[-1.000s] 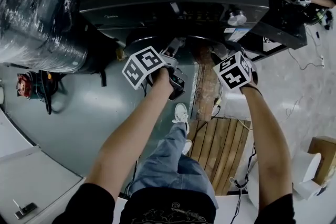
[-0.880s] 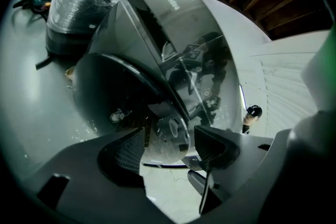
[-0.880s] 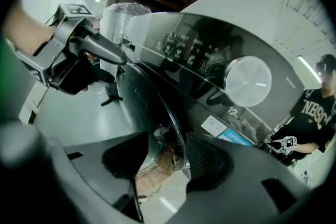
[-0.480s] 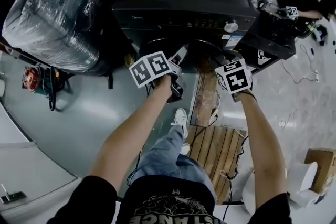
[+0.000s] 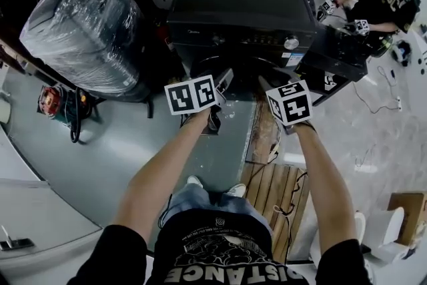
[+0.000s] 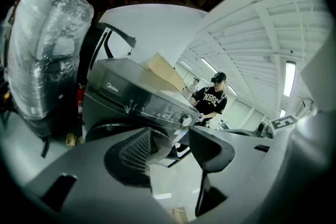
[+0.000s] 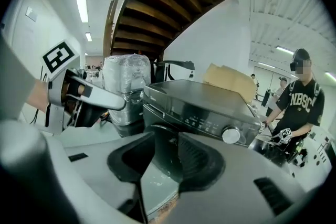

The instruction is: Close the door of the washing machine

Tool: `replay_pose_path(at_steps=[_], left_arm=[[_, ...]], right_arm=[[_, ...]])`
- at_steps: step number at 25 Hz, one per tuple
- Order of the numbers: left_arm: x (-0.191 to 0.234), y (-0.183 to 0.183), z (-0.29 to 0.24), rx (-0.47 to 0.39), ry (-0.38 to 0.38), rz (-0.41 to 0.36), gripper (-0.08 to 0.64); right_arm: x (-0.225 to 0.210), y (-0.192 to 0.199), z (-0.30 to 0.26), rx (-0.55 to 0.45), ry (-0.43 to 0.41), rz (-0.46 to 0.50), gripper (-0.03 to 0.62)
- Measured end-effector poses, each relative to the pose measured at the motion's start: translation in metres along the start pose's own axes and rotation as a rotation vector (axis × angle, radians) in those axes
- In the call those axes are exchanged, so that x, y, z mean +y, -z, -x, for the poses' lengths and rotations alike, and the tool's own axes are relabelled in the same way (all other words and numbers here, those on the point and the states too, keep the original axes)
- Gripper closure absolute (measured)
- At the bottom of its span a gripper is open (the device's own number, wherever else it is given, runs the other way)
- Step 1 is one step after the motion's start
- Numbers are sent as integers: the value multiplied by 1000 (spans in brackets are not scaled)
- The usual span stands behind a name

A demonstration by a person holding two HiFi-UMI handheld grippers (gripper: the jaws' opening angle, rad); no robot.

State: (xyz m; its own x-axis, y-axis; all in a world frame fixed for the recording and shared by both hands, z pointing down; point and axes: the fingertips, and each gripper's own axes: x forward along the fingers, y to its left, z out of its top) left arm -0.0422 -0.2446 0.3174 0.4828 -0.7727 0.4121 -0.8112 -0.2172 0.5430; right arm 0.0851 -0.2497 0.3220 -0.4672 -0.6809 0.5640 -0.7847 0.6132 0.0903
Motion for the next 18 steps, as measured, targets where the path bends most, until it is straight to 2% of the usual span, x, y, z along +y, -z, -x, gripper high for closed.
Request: replay_pose_path(at_steps=[4,11,18], left_arm=[[-6,-22,27,-6,33,-119,325],[10,-48,88,-18,62,-271,353],[28,-70,138,-32,69,-467,422]], right_arm=[[29,-43,17,-65,8,-26,465],[94,-101,40,-147,30,-39,481],[145,-133,56,-217,70,-96,502]])
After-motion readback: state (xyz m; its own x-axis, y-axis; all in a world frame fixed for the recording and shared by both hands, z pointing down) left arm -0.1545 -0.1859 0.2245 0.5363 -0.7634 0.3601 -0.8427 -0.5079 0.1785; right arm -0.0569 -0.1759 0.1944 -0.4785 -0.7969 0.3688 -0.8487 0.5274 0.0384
